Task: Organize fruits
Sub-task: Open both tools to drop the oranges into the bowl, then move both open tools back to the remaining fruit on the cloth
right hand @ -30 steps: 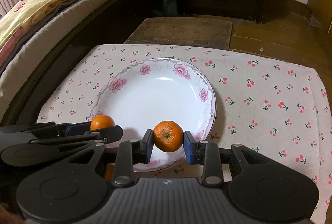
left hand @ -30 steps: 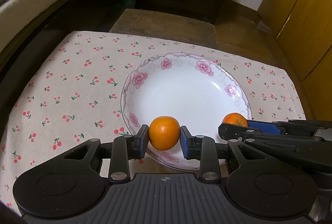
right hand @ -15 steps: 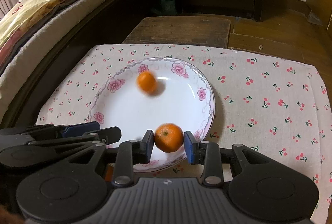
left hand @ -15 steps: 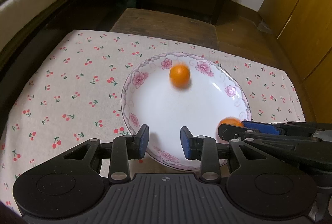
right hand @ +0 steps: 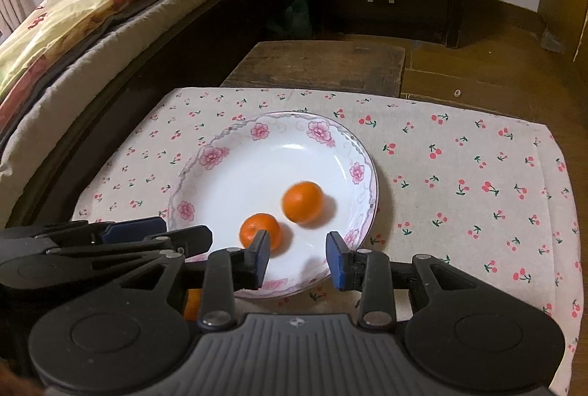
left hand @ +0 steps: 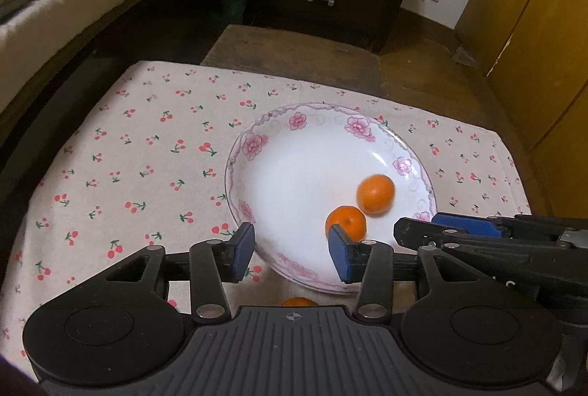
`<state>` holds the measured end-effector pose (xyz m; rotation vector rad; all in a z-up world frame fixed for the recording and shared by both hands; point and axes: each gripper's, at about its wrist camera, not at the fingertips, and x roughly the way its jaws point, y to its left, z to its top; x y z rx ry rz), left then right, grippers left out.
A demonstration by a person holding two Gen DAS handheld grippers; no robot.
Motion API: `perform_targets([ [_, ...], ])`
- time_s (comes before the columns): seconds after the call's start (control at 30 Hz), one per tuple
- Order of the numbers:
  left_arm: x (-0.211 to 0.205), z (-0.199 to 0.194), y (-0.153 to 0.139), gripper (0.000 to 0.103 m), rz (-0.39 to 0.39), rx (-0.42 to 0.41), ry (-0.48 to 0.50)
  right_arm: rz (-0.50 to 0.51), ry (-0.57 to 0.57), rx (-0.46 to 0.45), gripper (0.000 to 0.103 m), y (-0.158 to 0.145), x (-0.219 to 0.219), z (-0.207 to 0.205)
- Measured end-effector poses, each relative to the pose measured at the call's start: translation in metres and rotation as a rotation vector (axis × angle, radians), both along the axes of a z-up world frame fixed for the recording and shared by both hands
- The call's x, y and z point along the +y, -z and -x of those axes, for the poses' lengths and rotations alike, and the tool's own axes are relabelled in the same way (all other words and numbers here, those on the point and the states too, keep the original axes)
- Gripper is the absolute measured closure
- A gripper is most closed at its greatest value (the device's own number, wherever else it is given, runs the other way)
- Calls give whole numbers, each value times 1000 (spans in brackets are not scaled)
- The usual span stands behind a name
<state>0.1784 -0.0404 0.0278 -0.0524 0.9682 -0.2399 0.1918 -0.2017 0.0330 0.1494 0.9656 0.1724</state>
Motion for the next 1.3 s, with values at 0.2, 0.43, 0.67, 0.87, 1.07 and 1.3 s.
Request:
perform_targets([
  [0.2, 8, 14, -9, 42, 7, -18, 8, 3, 1, -10, 65, -10, 3, 15],
  [0.43, 23, 34, -15, 42, 20, -13, 11, -12, -19, -4, 63, -12, 14, 41],
  [0.67, 41, 56, -12, 42, 27, 12, -4, -10, -46, 16, 62, -11, 27, 65],
  [0.87, 52, 70, -3, 42, 46, 58, -19, -22, -58, 25, 62, -12, 33, 82],
  [1.07, 51, 81, 3, 42, 61, 90, -12, -22, -68, 42, 62, -10, 38, 90],
  [1.3, 47, 83, 20, 42, 30, 145, -19, -23, -76, 51, 61, -9, 38, 94],
])
